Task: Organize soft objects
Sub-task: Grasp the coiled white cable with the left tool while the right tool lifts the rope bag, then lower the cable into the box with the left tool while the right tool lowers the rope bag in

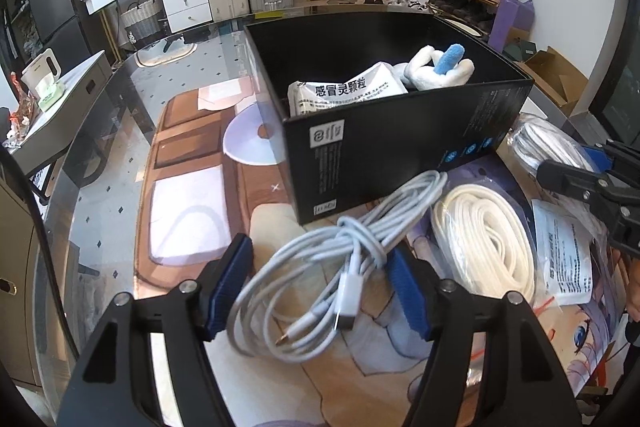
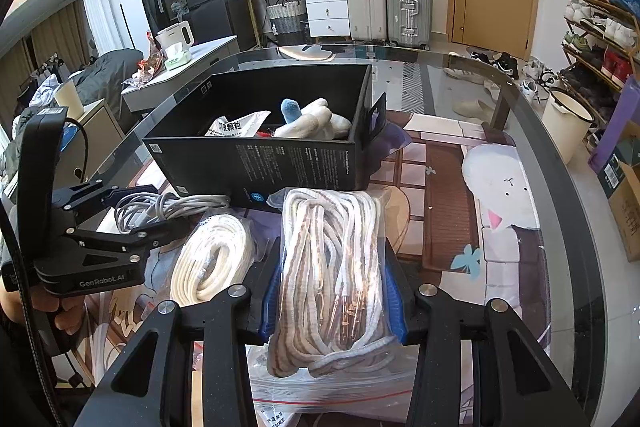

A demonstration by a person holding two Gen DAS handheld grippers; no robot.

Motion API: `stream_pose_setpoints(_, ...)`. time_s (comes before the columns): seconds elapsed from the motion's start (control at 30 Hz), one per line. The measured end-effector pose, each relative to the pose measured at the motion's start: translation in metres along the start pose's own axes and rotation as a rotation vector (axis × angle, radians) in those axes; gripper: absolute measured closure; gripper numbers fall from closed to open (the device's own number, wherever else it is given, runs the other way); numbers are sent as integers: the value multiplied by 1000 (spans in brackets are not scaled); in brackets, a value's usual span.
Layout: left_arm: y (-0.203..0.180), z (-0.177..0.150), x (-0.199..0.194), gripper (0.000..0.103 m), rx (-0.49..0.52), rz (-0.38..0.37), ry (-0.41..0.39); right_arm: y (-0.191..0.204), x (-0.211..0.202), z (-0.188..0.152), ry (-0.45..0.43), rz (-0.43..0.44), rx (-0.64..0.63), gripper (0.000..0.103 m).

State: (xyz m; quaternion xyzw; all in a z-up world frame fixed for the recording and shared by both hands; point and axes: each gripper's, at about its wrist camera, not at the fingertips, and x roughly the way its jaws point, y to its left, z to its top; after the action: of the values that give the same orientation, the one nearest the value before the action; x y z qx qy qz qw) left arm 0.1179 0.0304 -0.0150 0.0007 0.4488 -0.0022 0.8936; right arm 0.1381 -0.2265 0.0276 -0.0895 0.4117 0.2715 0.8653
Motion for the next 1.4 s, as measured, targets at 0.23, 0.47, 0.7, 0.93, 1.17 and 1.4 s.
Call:
stream_pose_setpoints(0.23,-3,-2,-1,51,37,-42,-18,0,1,0,1,0,3,60)
stream_pose_setpoints(0.47,-7,-11,-13,75,69,-86,-25,1,1,-3,1,4,-4,60)
stream_pose_setpoints(0.7,6,-19,-26,76,32,-120,-46,2,1,-2,-2,9,-11,60)
stream_pose_setpoints(0.93,11,-18,-49,76,0,-157,-106,6,-7,1,-34,21,-21,60)
stream_pose_setpoints(1.17,18,-5,-68,75,-24,-169,-173,13,-25,10,-102,33,-38,60)
stream_pose_setpoints(1.4,20,20,-80,75,-37,-185,-236,21,-31,29,-150,36,-61,60)
